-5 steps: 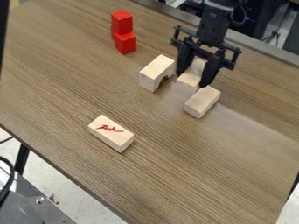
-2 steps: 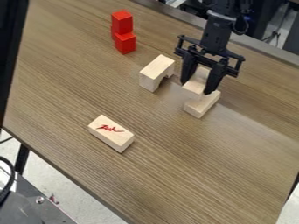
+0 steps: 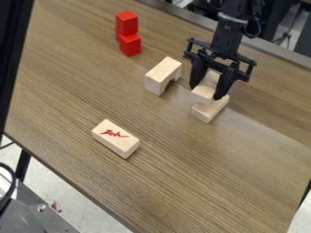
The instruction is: Put the white block on top of the other white block
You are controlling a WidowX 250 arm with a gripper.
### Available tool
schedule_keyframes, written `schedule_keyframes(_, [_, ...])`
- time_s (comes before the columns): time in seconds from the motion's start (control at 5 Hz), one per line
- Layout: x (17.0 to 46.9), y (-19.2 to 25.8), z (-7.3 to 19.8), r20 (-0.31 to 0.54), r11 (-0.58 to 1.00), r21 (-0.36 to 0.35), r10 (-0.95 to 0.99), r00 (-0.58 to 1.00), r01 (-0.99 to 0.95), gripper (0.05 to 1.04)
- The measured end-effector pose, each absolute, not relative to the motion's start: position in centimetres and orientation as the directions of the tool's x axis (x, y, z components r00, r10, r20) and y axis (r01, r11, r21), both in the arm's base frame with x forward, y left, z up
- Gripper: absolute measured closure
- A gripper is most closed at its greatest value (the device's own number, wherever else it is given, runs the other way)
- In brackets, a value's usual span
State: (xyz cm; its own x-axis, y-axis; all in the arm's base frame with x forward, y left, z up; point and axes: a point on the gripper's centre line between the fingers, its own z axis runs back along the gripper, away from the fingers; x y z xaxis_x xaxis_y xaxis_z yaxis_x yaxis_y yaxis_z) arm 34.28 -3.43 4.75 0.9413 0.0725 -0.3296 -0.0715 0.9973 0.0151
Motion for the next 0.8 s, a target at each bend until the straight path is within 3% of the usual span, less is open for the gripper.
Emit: schedule_keyframes(0.8, [34.32,-4.23,4.38,-0.319,0.999,0.016,0.046,0.947,-0.044,0.519])
